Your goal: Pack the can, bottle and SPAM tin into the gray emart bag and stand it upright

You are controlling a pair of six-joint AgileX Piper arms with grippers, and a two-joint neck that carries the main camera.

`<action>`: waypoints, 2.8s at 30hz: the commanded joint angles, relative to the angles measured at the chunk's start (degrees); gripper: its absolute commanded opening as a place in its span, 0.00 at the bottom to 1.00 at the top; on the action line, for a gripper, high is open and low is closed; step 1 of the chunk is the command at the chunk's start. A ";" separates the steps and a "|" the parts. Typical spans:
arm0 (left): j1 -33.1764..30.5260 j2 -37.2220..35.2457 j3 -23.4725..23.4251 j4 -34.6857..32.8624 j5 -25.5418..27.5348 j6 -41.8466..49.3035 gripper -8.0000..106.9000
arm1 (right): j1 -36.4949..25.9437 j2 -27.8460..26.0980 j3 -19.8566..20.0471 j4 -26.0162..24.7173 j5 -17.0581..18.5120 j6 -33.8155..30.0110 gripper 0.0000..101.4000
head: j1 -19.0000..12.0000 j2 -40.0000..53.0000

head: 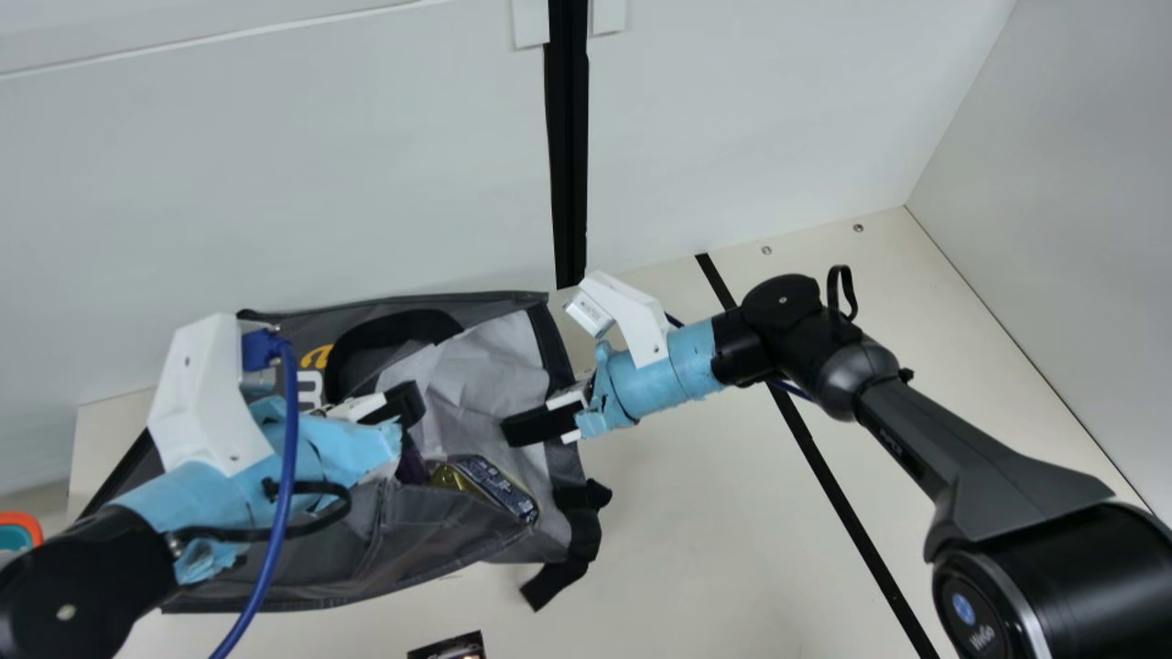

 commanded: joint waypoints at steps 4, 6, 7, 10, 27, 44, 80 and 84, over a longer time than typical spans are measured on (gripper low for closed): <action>-1.13 -0.04 -1.39 0.20 -1.68 -0.51 0.00 | 0.14 -3.94 3.38 2.46 0.17 -0.64 0.00 | -1.30 -0.05; -1.67 -0.12 -2.00 0.92 -2.22 -1.18 0.00 | 0.20 -5.40 4.28 3.21 0.17 -0.60 0.00 | -1.30 -0.05; -1.97 -0.17 -2.31 1.42 -2.50 -1.63 0.00 | 0.22 -6.15 4.70 3.58 0.17 -0.54 0.00 | -1.30 -0.05; -2.90 -0.37 -3.24 3.18 -3.22 -3.23 0.00 | 0.20 -8.29 5.83 4.68 0.17 -0.33 0.00 | -1.30 -0.05; -7.31 -1.74 -6.54 12.43 -5.10 -11.26 0.00 | -0.86 -19.80 7.11 8.92 0.17 4.34 0.00 | -1.30 -0.05; -5.00 -5.29 -8.53 5.40 -0.92 -1.20 0.00 | -4.32 -30.25 3.82 9.02 0.17 11.51 0.00 | -1.30 -0.05; 0.83 -7.41 -27.15 3.21 34.72 0.99 0.00 | -11.26 -45.02 -4.43 -3.10 0.17 27.97 0.00 | -1.30 -0.05; 0.97 -6.70 -28.83 2.97 37.64 0.56 0.00 | -11.54 -46.06 -4.68 -5.48 0.17 29.88 0.00 | -1.30 -0.05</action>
